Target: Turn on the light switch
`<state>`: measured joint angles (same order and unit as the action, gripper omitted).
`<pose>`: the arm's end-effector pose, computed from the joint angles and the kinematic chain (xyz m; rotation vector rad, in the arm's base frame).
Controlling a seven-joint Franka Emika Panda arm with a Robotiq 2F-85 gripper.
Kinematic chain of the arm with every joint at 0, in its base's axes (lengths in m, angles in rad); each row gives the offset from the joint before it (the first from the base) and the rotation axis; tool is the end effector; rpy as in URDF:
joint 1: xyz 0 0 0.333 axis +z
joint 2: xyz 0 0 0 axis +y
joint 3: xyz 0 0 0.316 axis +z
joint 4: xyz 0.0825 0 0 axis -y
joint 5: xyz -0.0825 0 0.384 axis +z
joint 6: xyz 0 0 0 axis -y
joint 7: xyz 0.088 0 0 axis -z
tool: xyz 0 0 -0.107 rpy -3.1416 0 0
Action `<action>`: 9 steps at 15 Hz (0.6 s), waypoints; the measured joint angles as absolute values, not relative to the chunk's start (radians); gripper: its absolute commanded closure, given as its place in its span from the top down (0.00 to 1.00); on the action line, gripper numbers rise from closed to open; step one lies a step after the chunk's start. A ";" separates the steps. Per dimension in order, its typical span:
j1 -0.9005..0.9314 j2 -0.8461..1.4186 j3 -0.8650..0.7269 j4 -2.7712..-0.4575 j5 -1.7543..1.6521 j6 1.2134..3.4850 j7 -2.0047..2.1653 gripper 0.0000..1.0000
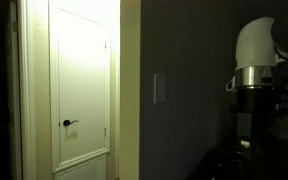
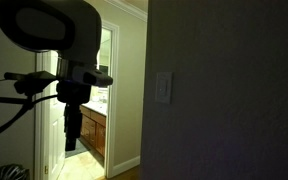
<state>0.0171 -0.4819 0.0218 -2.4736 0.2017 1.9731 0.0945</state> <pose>0.3966 0.0286 0.4620 -2.9610 0.2062 0.0441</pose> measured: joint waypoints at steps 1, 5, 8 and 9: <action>0.012 -0.477 0.022 -2.462 0.192 1.994 0.095 1.00; 0.003 -0.465 0.022 -2.422 0.153 2.084 0.095 1.00; 0.002 -0.463 0.022 -2.404 0.126 2.118 0.095 1.00; 0.002 -0.462 0.022 -2.404 0.126 2.117 0.095 1.00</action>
<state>0.0016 -0.4624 0.0221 -2.4043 0.1257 2.1174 0.0951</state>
